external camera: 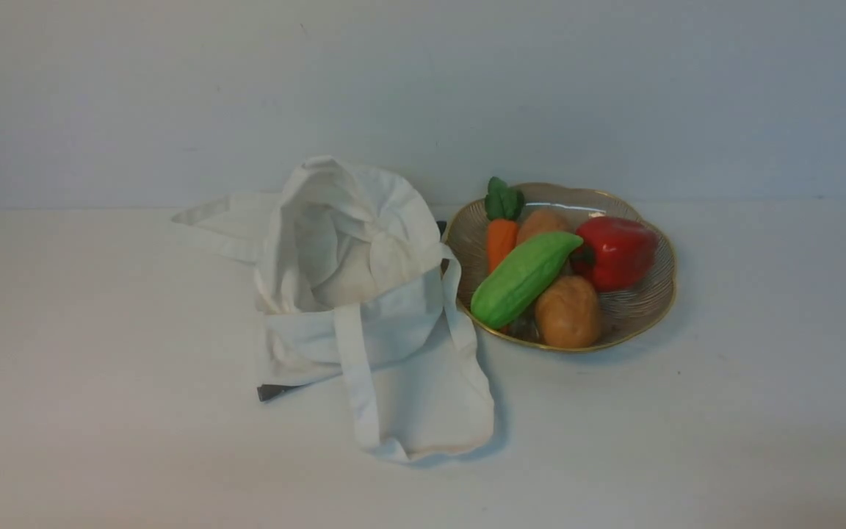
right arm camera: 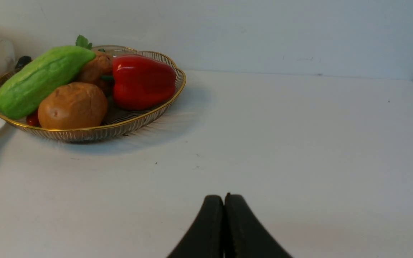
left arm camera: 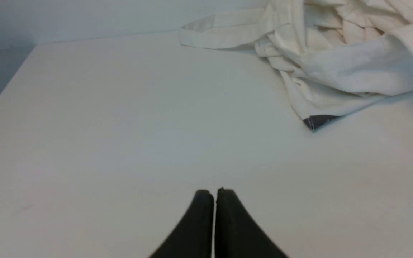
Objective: Take vegetables from cloth bag on white table place on plate.
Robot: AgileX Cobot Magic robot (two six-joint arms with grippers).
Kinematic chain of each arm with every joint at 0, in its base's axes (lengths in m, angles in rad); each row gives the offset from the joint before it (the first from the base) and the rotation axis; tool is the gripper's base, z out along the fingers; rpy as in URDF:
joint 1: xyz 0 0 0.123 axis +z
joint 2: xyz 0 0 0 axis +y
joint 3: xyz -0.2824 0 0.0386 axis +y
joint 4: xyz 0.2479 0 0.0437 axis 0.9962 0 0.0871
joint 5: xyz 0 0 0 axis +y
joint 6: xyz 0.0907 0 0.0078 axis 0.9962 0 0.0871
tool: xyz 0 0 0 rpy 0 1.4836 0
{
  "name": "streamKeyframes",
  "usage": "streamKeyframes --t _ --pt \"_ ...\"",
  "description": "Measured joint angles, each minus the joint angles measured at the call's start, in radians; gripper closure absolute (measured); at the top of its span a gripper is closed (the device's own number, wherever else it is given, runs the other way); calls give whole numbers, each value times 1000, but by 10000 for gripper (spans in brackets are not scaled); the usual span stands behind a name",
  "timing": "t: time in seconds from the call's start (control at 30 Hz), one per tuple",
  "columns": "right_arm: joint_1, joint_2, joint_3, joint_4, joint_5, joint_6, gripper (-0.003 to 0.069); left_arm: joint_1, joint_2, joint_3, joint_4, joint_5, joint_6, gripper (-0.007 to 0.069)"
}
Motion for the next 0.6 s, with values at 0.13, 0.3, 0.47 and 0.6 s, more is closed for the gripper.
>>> streamKeyframes --t 0.13,0.3,0.47,0.6 --pt "0 0 0 0 0 0 673 -2 0 21 0 -6 1 629" --pt "0 0 0 0 0 0 673 -11 0 58 0 -55 -6 629" --pt "0 0 0 0 0 0 673 -11 0 60 0 -60 -8 629" --pt "0 0 0 0 0 0 673 -10 0 60 0 -63 -8 629"
